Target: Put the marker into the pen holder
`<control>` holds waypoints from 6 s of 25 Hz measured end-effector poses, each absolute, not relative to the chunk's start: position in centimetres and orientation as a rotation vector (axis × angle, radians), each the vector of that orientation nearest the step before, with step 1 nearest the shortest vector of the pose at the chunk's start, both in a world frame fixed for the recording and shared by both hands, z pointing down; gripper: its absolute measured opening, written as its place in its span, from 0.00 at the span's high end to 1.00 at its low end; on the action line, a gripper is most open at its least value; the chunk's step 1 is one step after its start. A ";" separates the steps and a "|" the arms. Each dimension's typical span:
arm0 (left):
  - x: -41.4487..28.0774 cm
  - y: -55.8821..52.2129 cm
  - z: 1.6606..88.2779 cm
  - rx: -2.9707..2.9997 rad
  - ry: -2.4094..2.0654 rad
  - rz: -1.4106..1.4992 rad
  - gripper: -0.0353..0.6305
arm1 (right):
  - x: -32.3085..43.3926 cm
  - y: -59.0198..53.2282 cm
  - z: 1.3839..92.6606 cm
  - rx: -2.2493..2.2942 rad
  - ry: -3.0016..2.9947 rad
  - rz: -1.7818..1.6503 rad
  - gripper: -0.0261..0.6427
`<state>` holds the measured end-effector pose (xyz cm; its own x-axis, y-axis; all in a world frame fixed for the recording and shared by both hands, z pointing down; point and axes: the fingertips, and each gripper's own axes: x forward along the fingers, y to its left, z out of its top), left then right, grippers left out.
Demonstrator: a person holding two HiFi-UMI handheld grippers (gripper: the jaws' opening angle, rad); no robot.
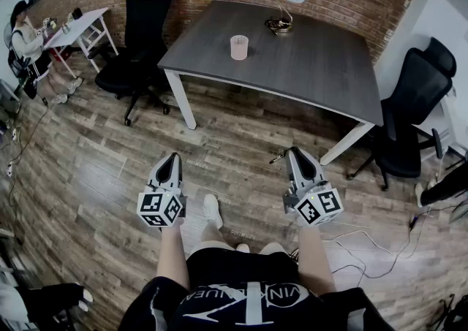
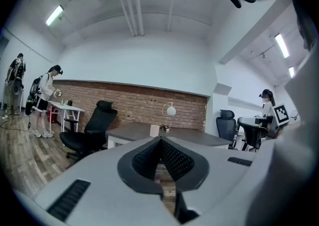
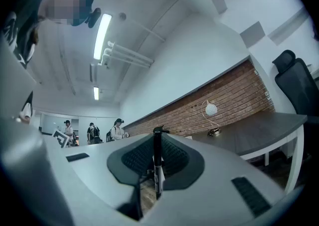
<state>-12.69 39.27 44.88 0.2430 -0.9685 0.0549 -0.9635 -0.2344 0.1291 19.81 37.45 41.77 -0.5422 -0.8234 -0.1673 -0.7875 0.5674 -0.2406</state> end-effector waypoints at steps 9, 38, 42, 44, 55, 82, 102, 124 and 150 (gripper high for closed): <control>-14.2 33.0 45.5 2.366 -1.817 -0.063 0.93 | 18.0 31.8 42.5 -1.354 2.549 -0.199 0.88; -19.5 8.7 45.7 2.431 -1.627 -0.016 0.93 | 12.6 11.3 42.9 -1.525 2.474 -0.302 0.88; -20.2 5.8 45.9 2.477 -1.608 0.056 0.93 | 11.7 8.5 43.2 -1.544 2.449 -0.311 0.88; -20.1 4.6 46.2 2.526 -1.586 0.135 0.93 | 11.1 7.3 43.3 -1.550 2.445 -0.312 0.88; -22.1 1.0 48.1 2.513 -1.536 0.123 0.93 | 8.8 3.2 44.6 -1.559 2.426 -0.347 0.88; -16.5 -13.9 48.7 2.506 -1.501 0.084 0.93 | 10.5 -13.8 42.8 -1.413 2.462 -0.324 0.88; -16.5 -18.8 48.3 2.450 -1.601 0.111 0.93 | 6.8 -21.0 40.4 -1.120 2.572 -0.330 0.88; -15.4 -21.4 52.0 2.428 -1.498 0.152 0.93 | 5.2 -24.1 48.2 -1.267 2.596 -0.513 0.88; -16.9 -21.0 53.8 2.397 -1.485 0.193 0.93 | 3.5 -23.8 51.3 -1.262 2.646 -0.565 0.88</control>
